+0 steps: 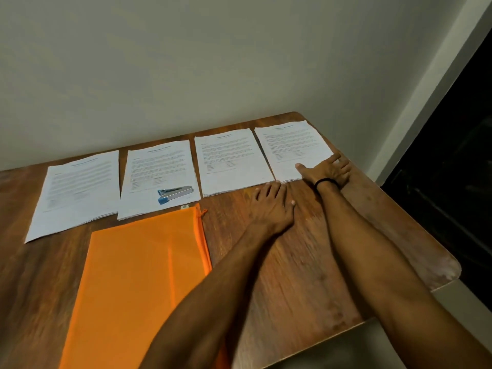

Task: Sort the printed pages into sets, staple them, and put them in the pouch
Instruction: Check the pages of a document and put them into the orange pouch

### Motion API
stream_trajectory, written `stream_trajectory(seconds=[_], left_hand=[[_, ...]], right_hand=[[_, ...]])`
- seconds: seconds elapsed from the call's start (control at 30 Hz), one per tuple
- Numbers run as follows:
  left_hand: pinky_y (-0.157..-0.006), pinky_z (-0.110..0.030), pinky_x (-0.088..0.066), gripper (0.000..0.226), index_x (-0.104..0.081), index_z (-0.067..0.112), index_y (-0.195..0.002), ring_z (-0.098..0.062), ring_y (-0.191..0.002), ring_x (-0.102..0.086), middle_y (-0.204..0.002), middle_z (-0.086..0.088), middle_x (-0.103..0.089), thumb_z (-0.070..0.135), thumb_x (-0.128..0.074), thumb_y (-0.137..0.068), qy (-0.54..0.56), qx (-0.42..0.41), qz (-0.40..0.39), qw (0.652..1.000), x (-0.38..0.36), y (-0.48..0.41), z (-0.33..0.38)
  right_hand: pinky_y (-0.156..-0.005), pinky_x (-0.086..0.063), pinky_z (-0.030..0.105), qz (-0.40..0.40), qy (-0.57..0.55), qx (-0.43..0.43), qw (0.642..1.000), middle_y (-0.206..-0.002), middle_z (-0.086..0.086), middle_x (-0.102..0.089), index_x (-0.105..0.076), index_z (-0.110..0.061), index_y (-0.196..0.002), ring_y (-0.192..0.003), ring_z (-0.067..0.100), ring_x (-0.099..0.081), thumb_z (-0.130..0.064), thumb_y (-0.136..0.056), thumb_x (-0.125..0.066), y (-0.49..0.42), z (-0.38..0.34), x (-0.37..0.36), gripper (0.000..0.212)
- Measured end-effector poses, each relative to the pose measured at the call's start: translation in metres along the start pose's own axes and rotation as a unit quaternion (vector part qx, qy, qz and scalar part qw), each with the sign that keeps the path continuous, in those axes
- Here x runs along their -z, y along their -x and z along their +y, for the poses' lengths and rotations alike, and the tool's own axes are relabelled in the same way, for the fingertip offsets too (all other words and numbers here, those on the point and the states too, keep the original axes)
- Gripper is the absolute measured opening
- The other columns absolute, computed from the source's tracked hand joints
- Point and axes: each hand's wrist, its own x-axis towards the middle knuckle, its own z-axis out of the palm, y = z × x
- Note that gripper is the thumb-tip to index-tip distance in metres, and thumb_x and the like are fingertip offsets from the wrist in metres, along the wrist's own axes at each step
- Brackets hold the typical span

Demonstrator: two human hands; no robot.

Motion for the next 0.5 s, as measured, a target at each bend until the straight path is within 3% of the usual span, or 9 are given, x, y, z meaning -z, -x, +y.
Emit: stream_trajectory(seconds=[0.2,0.3,0.4,0.5], left_hand=[[-0.124,-0.046,-0.010,0.065,-0.032,0.021,-0.154,-0.018,-0.151,-0.019,-0.162,-0.001,-0.029,0.055,-0.024,-0.099,-0.005,-0.011,0.036,0.999,-0.012,-0.004,-0.004],[-0.123,-0.045,-0.009,0.065,-0.033,0.021,-0.154,-0.019,-0.151,-0.020,-0.162,-0.001,-0.030,0.055,-0.026,-0.099,0.005,-0.018,0.035,0.999,-0.012,-0.006,-0.005],[-0.123,-0.045,-0.007,0.063,-0.033,0.023,-0.154,-0.018,-0.151,-0.018,-0.163,0.000,-0.028,0.055,-0.031,-0.099,0.024,-0.012,0.030,0.999,-0.008,-0.005,-0.006],[-0.122,-0.048,-0.015,0.063,-0.034,0.028,-0.152,-0.019,-0.148,-0.025,-0.160,0.000,-0.034,0.058,-0.038,-0.097,0.098,0.004,0.029,0.995,-0.001,-0.002,-0.005]], right_hand=[[-0.111,-0.036,0.049,-0.040,0.039,0.013,0.998,-0.150,0.021,-0.034,-0.021,-0.007,-0.150,-0.136,0.038,-0.036,-0.088,-0.051,-0.070,-0.030,0.000,0.000,0.137],[-0.107,-0.043,0.049,-0.077,0.026,0.026,0.996,-0.148,0.020,-0.038,-0.025,-0.011,-0.150,-0.133,0.039,-0.042,-0.077,-0.049,-0.081,-0.042,0.000,0.000,0.133],[-0.097,-0.052,0.040,-0.088,-0.125,0.044,0.987,-0.130,0.013,-0.057,-0.047,-0.011,-0.138,-0.120,0.032,-0.056,-0.035,-0.073,-0.087,-0.033,-0.001,0.014,0.080],[-0.077,-0.062,0.038,-0.136,-0.393,-0.022,0.909,-0.118,0.007,-0.067,-0.059,-0.008,-0.128,-0.102,0.027,-0.068,0.001,-0.078,-0.074,-0.023,0.006,0.022,0.053]])
